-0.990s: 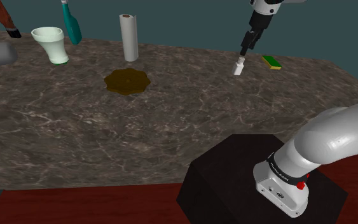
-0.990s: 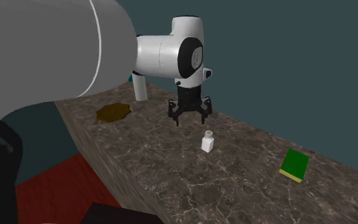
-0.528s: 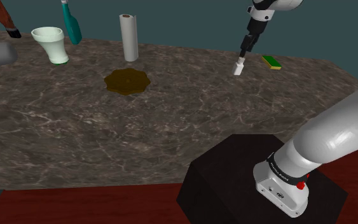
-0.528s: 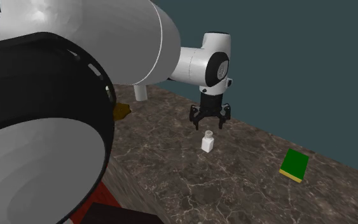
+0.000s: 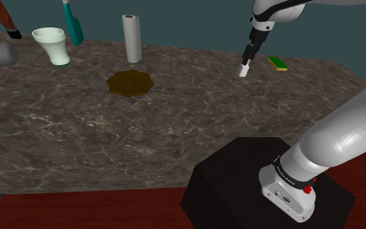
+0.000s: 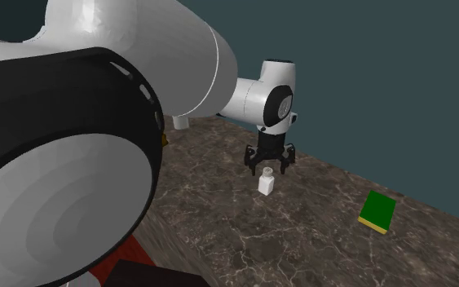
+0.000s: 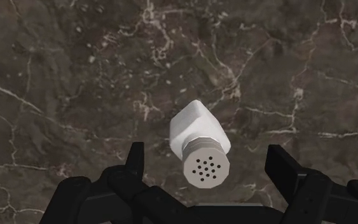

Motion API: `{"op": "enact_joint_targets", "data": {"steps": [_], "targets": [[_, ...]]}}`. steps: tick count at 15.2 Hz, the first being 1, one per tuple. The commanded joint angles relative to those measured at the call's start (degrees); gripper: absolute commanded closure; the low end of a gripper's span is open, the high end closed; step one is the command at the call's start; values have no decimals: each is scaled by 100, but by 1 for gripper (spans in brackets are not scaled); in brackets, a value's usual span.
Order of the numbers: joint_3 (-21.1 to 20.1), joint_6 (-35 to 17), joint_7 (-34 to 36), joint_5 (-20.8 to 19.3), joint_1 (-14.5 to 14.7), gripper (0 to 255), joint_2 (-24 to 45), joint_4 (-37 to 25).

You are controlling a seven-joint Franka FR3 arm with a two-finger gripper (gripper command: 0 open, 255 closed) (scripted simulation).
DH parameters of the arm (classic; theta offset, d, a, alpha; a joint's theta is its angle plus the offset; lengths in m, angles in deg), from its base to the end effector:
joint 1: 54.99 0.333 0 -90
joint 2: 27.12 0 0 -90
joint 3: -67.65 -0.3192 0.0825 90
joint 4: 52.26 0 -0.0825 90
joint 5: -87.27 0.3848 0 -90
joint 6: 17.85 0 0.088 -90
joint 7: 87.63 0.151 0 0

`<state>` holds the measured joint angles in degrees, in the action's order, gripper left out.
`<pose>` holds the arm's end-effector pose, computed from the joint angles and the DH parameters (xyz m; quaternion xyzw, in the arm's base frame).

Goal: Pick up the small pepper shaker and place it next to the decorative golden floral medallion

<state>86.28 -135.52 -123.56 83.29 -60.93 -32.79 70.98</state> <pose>0.4684 -0.2227 0.4003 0.9932 0.1158 -0.0088 0.0122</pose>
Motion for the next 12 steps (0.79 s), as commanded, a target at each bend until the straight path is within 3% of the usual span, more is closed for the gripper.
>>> {"op": "enact_joint_targets", "data": {"steps": [1,7,8,12], "targets": [[6,-54,-10,9,-3,0,31,21],[6,-53,-10,9,-2,0,31,20],[6,-53,-10,9,-2,255,31,20],[6,-52,-10,9,-3,255,30,21]]}}
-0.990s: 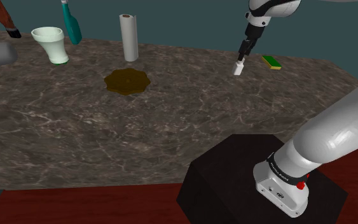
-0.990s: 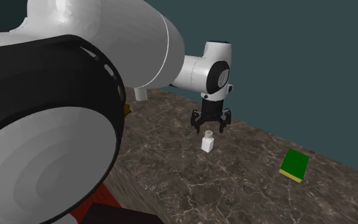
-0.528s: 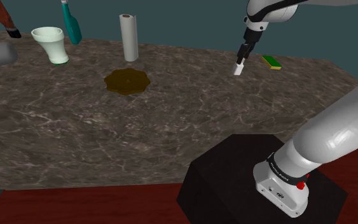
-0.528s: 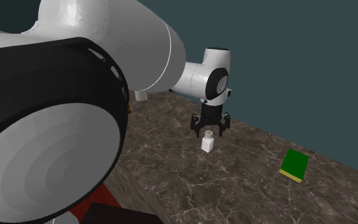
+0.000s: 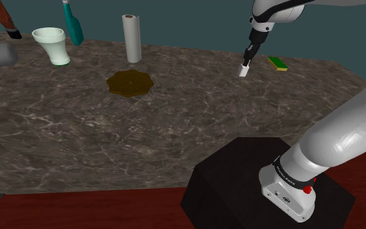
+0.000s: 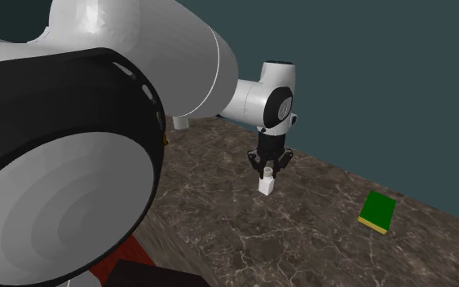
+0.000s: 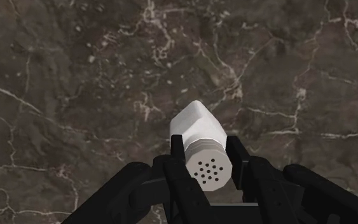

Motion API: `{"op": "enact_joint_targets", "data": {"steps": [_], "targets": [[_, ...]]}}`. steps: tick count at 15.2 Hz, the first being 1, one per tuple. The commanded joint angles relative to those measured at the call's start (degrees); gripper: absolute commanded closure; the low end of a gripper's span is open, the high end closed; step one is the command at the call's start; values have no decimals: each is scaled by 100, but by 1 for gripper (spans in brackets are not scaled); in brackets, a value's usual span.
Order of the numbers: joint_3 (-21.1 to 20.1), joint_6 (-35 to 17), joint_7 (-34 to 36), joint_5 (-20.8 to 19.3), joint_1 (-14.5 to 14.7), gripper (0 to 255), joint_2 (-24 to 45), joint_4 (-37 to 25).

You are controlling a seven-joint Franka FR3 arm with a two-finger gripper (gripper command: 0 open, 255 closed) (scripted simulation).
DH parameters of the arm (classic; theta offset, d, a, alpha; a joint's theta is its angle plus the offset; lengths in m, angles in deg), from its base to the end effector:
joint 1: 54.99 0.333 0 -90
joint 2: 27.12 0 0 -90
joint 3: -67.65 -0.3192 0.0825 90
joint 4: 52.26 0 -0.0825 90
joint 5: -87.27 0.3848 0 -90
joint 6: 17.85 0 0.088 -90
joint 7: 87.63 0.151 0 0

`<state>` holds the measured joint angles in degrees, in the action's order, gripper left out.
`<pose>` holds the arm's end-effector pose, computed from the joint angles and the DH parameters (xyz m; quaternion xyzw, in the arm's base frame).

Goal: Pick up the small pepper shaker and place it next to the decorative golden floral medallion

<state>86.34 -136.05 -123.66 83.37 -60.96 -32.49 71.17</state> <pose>0.4690 -0.2235 0.3969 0.9932 0.1158 -0.0084 0.0124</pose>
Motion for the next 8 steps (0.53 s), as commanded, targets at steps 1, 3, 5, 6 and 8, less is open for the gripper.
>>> {"op": "enact_joint_targets", "data": {"steps": [1,3,5,6,8], "targets": [[0,0,0,0,0,255,1,1],[0,0,0,0,0,255,0,1],[0,-1,0,0,0,255,1,1],[-4,76,4,-6,1,255,-26,-49],[-11,230,10,-18,4,255,-76,-156]]}}
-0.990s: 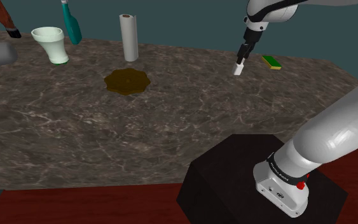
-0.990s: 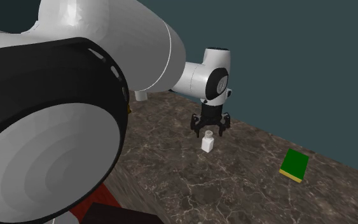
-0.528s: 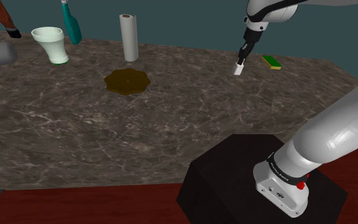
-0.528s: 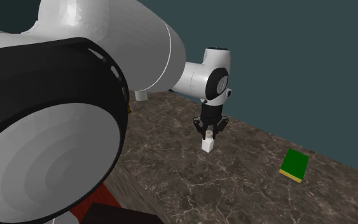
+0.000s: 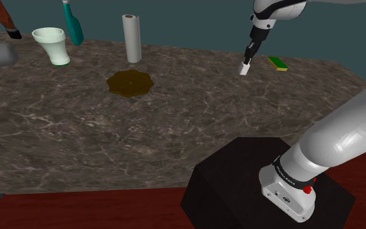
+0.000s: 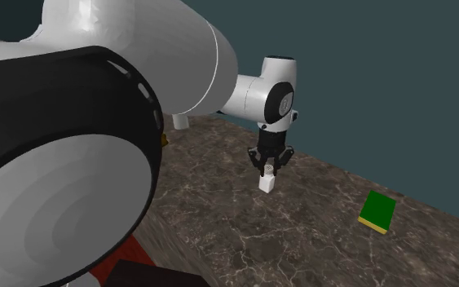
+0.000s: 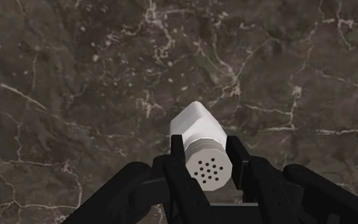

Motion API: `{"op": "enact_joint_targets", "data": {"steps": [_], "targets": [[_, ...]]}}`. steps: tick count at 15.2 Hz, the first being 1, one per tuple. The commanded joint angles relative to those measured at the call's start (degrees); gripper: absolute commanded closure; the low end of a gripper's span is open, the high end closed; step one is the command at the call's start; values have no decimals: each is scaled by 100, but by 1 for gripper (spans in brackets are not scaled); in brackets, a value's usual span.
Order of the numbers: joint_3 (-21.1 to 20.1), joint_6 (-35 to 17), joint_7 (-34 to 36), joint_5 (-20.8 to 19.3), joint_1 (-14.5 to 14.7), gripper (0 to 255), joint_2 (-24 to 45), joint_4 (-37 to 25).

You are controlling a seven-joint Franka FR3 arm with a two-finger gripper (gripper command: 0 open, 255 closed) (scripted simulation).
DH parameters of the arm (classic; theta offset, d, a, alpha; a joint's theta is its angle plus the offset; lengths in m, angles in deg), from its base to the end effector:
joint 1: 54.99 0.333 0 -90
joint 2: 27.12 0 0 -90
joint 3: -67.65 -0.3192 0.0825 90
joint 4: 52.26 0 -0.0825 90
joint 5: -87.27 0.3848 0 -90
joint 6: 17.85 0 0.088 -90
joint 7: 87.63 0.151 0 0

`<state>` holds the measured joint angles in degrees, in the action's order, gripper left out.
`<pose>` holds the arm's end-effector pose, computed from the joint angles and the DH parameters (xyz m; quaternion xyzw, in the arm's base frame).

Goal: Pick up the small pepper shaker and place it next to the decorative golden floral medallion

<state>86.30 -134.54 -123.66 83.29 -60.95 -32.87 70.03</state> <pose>0.4695 -0.2241 0.4072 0.9932 0.1158 -0.0085 0.0124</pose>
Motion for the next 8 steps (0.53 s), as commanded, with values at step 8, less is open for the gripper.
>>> {"op": "enact_joint_targets", "data": {"steps": [8], "targets": [[-35,692,24,-38,13,255,-185,-512]]}}
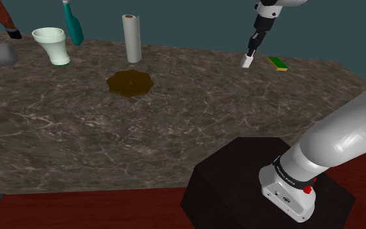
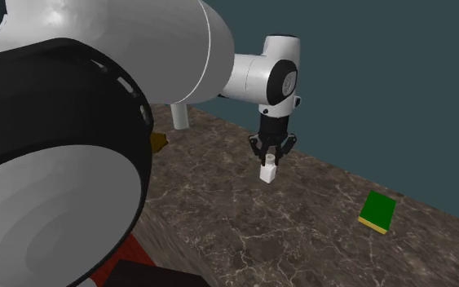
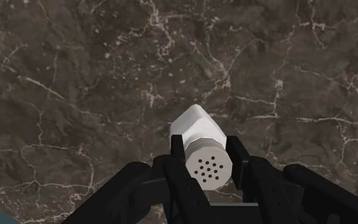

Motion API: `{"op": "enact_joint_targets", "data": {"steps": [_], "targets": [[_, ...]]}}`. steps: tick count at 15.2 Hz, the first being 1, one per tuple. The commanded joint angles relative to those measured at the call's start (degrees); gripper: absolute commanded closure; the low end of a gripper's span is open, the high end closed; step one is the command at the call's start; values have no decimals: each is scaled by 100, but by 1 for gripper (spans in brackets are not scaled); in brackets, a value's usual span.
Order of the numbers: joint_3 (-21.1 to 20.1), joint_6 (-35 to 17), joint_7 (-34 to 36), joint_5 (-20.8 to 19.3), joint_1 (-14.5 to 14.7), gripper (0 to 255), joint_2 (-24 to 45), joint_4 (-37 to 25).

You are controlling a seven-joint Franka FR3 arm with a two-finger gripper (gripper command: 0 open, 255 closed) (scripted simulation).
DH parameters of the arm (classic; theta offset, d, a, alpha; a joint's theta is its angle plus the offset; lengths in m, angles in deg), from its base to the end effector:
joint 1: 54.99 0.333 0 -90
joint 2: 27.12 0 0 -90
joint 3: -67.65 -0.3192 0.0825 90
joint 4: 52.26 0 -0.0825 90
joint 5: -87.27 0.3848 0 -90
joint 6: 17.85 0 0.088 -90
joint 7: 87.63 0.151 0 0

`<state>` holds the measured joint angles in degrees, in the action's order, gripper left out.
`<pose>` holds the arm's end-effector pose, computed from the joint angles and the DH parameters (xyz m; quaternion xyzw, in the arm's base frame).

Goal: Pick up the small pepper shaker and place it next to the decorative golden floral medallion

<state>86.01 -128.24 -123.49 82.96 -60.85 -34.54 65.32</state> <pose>0.4692 -0.2240 0.4508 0.9932 0.1157 -0.0083 0.0124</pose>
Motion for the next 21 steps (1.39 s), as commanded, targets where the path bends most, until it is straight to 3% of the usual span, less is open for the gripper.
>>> {"op": "enact_joint_targets", "data": {"steps": [1,21], "targets": [[-9,138,7,-6,4,255,-32,-106],[-45,1626,-46,25,30,255,-20,-1605]]}}
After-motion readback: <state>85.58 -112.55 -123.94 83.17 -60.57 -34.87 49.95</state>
